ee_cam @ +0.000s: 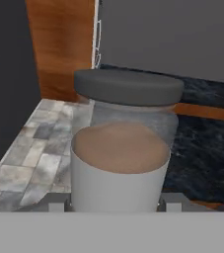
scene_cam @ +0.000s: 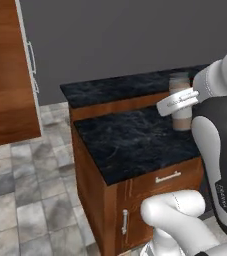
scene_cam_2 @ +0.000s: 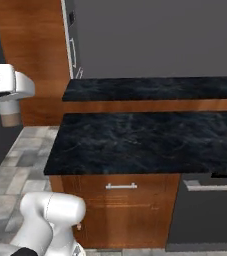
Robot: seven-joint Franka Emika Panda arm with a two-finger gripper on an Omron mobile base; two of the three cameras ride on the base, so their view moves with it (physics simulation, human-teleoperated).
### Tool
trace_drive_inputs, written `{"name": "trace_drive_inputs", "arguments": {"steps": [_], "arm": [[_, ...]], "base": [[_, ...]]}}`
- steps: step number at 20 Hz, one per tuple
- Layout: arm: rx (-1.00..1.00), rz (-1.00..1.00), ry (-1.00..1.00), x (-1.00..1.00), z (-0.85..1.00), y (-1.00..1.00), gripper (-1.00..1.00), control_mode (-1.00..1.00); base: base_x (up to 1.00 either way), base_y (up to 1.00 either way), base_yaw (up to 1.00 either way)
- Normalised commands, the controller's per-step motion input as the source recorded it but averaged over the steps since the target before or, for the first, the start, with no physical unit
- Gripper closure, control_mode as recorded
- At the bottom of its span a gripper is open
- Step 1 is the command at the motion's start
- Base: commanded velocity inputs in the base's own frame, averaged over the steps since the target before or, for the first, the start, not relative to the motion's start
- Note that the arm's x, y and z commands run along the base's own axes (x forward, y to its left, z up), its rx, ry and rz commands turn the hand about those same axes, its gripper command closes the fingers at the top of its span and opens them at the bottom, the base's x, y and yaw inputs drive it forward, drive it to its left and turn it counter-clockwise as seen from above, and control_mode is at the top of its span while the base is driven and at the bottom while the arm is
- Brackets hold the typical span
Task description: Take the cinnamon bottle from the cabinet and place it on the dining table, next to the plate with the cupcake. Then take the chocolate from the dining counter and place it on the cupcake plate.
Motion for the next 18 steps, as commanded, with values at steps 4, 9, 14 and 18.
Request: {"name": "trace_drive_inputs", "arguments": {"steps": [4, 9, 14, 18], "arm": [[0.00, 0.00, 0.00, 0.00, 0.00, 0.00, 1.00, 1.00], [0.00, 0.00, 0.00, 0.00, 0.00, 0.00, 1.00, 1.00], [0.00, 0.00, 0.00, 0.00, 0.00, 0.00, 1.00, 1.00], [0.00, 0.00, 0.00, 0.00, 0.00, 0.00, 1.00, 1.00]], "base": [[0.37, 1.00, 0.29], [0.78, 0.95, 0.14], [1.00, 0.76, 0.05], [1.00, 0.66, 0.01]]}}
